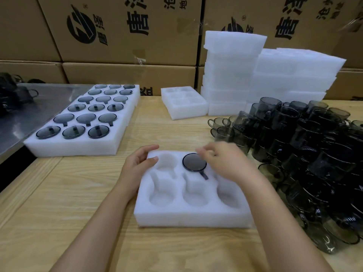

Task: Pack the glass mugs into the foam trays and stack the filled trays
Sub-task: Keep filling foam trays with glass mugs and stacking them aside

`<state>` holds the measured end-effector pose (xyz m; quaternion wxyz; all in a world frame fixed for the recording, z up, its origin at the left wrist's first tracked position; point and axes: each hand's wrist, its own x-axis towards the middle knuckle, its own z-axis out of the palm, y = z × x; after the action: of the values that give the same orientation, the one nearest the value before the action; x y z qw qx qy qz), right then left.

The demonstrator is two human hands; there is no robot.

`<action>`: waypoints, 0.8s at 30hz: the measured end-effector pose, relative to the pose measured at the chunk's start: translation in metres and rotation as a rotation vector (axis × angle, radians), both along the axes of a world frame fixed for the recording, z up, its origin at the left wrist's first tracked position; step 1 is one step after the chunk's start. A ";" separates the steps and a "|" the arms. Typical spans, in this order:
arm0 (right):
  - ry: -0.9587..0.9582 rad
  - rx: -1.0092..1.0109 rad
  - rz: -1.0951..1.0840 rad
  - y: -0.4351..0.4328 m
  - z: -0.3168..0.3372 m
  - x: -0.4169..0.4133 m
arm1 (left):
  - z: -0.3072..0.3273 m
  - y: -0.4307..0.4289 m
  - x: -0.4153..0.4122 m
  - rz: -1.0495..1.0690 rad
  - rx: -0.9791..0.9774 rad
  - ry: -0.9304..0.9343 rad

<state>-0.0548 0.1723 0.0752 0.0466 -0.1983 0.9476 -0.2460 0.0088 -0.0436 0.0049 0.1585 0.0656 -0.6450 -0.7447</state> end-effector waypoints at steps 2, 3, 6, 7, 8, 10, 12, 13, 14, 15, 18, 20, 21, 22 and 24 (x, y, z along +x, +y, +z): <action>0.140 0.014 -0.156 0.000 0.007 -0.026 | -0.001 -0.001 -0.001 -0.012 -0.004 0.004; 0.191 0.071 -0.206 0.000 0.010 -0.040 | -0.001 -0.001 -0.001 -0.018 -0.005 0.008; 0.169 0.304 -0.249 -0.006 0.013 -0.071 | -0.001 -0.001 -0.002 -0.030 0.003 0.009; 0.154 0.377 -0.256 -0.008 0.011 -0.078 | -0.002 -0.001 -0.002 -0.029 0.004 0.006; 0.150 0.425 -0.265 -0.010 0.007 -0.083 | -0.002 -0.002 -0.003 -0.028 0.004 0.006; 0.170 0.455 -0.280 -0.013 0.001 -0.088 | -0.003 -0.002 -0.003 -0.030 0.007 0.009; 0.204 0.456 -0.288 -0.015 -0.006 -0.090 | -0.005 -0.003 -0.004 -0.030 0.017 0.013; 0.220 0.454 -0.286 -0.016 -0.008 -0.091 | -0.005 -0.003 -0.004 -0.031 0.022 0.014; 0.232 0.450 -0.283 -0.016 -0.008 -0.090 | -0.005 -0.003 -0.005 -0.033 0.027 0.016; 0.239 0.443 -0.277 -0.016 -0.008 -0.089 | -0.006 -0.003 -0.005 -0.034 0.029 0.018; 0.225 0.411 -0.259 -0.018 -0.004 -0.085 | -0.006 -0.002 -0.005 -0.032 0.034 0.021; 0.216 0.365 -0.235 -0.019 0.000 -0.079 | -0.005 -0.002 -0.005 -0.032 0.058 0.027; 0.227 0.318 -0.213 -0.020 0.003 -0.075 | -0.005 -0.002 -0.005 -0.029 0.072 0.033; 0.236 0.255 -0.186 -0.020 0.006 -0.070 | -0.005 -0.003 -0.006 -0.021 0.091 0.042; 0.244 0.111 -0.095 -0.020 0.015 -0.058 | -0.004 -0.004 -0.006 -0.002 0.143 0.057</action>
<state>-0.1131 0.1525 0.0900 -0.0700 -0.1786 0.9667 -0.1693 0.0024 -0.0475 0.0005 0.1710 0.0551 -0.5854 -0.7906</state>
